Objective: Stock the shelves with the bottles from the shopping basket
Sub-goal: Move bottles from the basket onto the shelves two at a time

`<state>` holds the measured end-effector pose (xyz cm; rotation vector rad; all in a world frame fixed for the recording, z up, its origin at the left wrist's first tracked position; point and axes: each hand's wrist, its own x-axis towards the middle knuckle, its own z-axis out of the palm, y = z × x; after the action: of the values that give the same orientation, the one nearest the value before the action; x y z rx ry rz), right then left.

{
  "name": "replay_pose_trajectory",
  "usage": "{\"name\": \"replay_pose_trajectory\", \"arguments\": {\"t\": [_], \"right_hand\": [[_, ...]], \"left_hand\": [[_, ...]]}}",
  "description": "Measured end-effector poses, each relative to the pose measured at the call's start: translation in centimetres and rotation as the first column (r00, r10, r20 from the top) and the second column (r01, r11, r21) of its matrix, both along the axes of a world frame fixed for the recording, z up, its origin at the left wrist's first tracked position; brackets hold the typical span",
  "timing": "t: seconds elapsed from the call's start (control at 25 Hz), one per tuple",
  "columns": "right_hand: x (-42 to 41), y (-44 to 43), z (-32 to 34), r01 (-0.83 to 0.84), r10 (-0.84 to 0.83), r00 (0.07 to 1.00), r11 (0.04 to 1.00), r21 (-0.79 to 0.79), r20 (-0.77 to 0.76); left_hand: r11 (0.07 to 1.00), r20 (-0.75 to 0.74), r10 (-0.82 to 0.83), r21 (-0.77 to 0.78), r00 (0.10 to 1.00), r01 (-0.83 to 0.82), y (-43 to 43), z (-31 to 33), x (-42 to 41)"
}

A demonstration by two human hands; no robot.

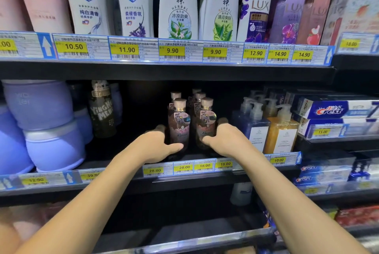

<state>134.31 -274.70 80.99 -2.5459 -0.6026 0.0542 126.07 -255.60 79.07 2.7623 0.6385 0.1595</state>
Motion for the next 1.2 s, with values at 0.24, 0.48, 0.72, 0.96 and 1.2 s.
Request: {"name": "replay_pose_trajectory", "arguments": {"t": [0.24,0.48,0.72,0.96,1.2], "right_hand": [[-4.7,-0.5,-0.7,0.084,-0.023,0.972,0.964,-0.252,0.235],[-9.2,-4.8,-2.5,0.205,-0.06,0.922,0.914,-0.35,0.383],[-11.4,-13.7,-4.4,0.352,-0.201,0.895,0.868,-0.351,0.399],[-12.4,-28.5,-6.9,0.442,-0.314,0.879,0.817,-0.371,0.358],[-12.8,-43.6,-8.9,0.457,-0.364,0.884,0.805,-0.377,0.294]], "left_hand": [[0.974,-0.024,-0.039,0.223,0.999,0.043,-1.1,-0.2,-2.9],[0.915,0.078,-0.163,0.385,0.984,0.121,-5.5,-1.2,-5.2],[0.86,0.067,-0.294,0.454,0.953,0.234,-14.9,-2.0,-6.6],[0.822,-0.011,-0.422,0.418,0.907,0.387,-29.5,-4.0,-5.4],[0.803,-0.067,-0.488,0.355,0.87,0.478,-44.4,-7.5,-4.1]]}}
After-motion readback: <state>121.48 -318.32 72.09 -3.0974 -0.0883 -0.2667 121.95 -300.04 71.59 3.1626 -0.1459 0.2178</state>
